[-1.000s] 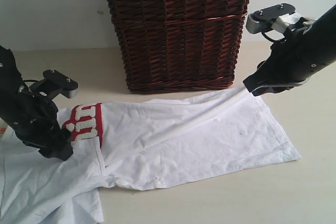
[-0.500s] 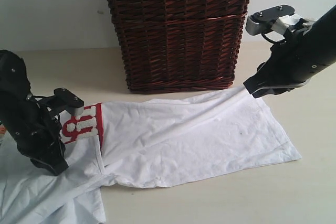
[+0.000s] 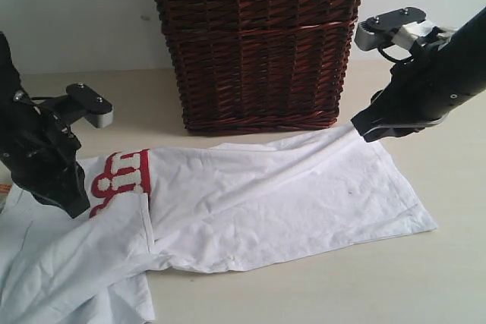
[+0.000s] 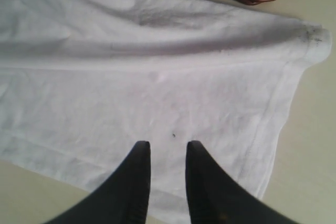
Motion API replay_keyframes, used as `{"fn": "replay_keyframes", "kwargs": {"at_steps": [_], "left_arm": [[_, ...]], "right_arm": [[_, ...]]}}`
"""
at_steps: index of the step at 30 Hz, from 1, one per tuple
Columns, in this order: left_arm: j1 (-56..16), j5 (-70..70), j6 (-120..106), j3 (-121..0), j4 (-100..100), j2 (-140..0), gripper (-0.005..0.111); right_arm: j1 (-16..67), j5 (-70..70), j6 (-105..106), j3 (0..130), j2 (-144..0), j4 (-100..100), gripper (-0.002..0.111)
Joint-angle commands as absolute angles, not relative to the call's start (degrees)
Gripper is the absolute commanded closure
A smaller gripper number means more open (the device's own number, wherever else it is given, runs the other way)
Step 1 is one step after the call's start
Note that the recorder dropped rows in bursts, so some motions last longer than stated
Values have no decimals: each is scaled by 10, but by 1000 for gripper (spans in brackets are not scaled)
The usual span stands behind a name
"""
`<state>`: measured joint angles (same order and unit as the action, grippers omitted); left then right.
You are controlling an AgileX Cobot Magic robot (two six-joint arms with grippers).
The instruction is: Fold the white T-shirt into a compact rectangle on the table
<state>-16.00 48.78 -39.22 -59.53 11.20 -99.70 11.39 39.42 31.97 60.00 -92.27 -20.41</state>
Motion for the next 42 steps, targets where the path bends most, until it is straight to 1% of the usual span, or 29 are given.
{"fn": "replay_keyframes", "kwargs": {"at_steps": [1,5,6,7,8,9,11,12,13,15,17,18,22,23,24,26,27,29,33,37,39,42], "left_arm": [[-161,507,-403,-598,121,-974,107],[-161,549,-403,-597,138,-957,107],[-161,552,-403,-595,139,-957,105],[-161,548,-412,-588,139,-959,101],[-161,533,-423,-581,139,-961,93],[-161,515,-431,-574,137,-965,83],[-161,455,-433,-559,127,-975,56],[-161,428,-432,-553,127,-979,47],[-161,405,-432,-546,129,-986,41],[-161,386,-439,-542,133,-1000,46],[-161,386,-457,-542,142,-1022,57],[-161,386,-466,-542,144,-1030,60],[-161,364,-478,-542,139,-1057,62],[-161,362,-482,-542,139,-1059,67],[-161,365,-492,-543,141,-1059,74],[-161,407,-515,-553,141,-1060,102],[-161,421,-521,-557,139,-1060,106],[-161,469,-521,-576,148,-1059,107],[-161,526,-517,-600,170,-1038,107],[-161,564,-514,-609,174,-982,107],[-161,578,-514,-613,174,-946,107],[-161,610,-512,-626,177,-896,107]], "right_arm": [[113,398,331,604,-918,-217,83],[121,445,402,604,-916,-255,82],[129,455,422,604,-914,-256,80],[138,456,423,604,-911,-254,78],[152,456,423,604,-906,-249,75],[164,456,423,604,-903,-238,73],[186,457,423,604,-898,-206,71],[194,459,422,604,-898,-191,71],[202,460,422,604,-898,-182,71],[216,460,423,604,-900,-170,71],[224,462,436,604,-906,-166,71],[226,466,440,604,-910,-164,71],[226,486,454,601,-928,-164,71],[226,486,463,597,-931,-164,71],[226,482,479,589,-934,-165,71],[226,467,511,570,-941,-165,71],[226,455,518,559,-942,-165,71],[226,432,530,545,-942,-165,71],[226,433,530,544,-940,-165,71],[226,447,560,544,-939,-199,71],[226,464,619,537,-939,-243,71],[226,462,677,520,-939,-280,65]]}}
